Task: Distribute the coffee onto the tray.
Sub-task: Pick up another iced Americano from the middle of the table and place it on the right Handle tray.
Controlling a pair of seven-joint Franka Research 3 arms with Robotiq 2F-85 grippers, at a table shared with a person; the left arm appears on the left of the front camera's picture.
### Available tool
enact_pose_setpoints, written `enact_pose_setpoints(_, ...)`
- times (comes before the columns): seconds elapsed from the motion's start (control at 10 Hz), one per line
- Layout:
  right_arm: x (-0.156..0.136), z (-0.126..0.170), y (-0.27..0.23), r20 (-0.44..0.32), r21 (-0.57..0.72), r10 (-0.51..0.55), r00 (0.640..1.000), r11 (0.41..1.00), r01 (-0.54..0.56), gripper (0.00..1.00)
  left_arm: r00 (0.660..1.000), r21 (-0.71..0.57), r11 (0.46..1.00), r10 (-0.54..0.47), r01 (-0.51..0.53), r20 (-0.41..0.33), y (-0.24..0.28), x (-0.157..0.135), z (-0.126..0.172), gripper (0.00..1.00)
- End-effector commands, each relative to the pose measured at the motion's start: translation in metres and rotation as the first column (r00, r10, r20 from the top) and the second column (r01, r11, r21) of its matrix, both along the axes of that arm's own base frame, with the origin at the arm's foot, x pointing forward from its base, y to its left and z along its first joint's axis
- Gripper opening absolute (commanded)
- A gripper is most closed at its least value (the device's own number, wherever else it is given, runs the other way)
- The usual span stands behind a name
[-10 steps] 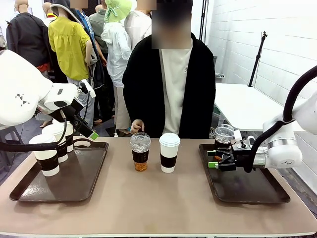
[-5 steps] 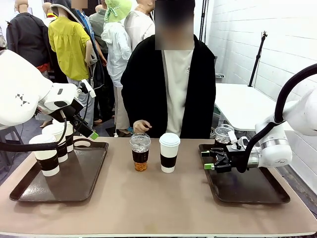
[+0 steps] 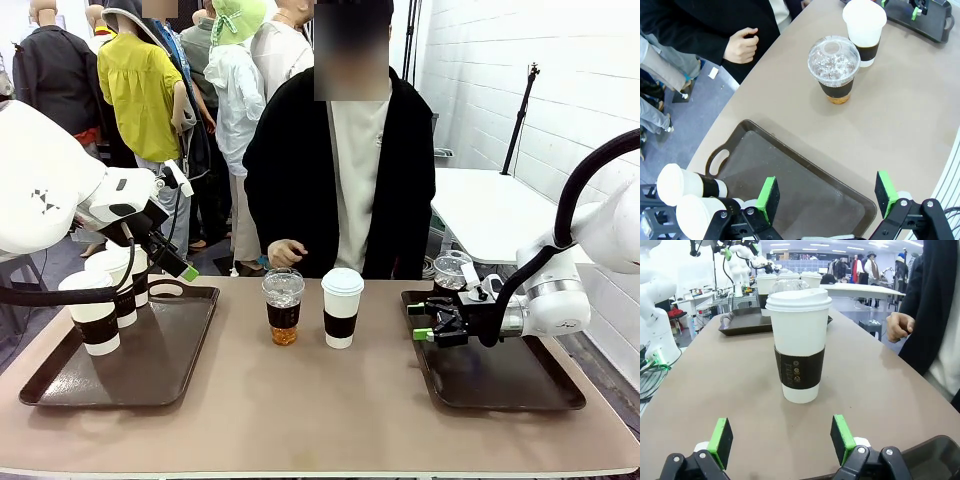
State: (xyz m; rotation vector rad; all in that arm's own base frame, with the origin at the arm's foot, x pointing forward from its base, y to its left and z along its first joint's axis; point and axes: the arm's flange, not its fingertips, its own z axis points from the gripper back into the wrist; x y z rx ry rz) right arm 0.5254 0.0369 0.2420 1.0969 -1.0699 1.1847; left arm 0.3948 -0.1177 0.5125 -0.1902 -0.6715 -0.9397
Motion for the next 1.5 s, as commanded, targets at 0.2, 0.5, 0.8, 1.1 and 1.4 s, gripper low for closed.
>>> enact_pose_setpoints(0.2, -0.0002, 0.0002, 0.0014, 0.0, 0.002, 0.003, 1.0, 1.0, -0.003, 1.0, 1.0, -0.015, 1.0, -0.004, 0.004, -0.009, 0.0015, 0.0006, -0.002, 1.0)
enact_pose_setpoints(0.5, -0.0002, 0.0002, 0.0014, 0.0, 0.002, 0.003, 1.0, 1.0, -0.003, 1.0, 1.0, -0.015, 1.0, -0.004, 0.004, -0.009, 0.0015, 0.0006, -0.002, 1.0)
enact_pose_setpoints(0.8, -0.0002, 0.0002, 0.0014, 0.0, 0.002, 0.003, 1.0, 1.0, -0.003, 1.0, 1.0, -0.015, 1.0, -0.004, 0.004, -0.009, 0.0015, 0.0006, -0.002, 1.0)
enact_pose_setpoints(1.1, -0.0002, 0.0002, 0.0014, 0.0, 0.002, 0.003, 1.0, 1.0, -0.003, 1.0, 1.0, -0.015, 1.0, -0.004, 0.004, -0.009, 0.0015, 0.0006, -0.002, 1.0)
enact_pose_setpoints(1.4, -0.0002, 0.0002, 0.0014, 0.0, 0.002, 0.003, 1.0, 1.0, -0.003, 1.0, 1.0, -0.015, 1.0, -0.004, 0.004, -0.009, 0.0015, 0.0006, -0.002, 1.0)
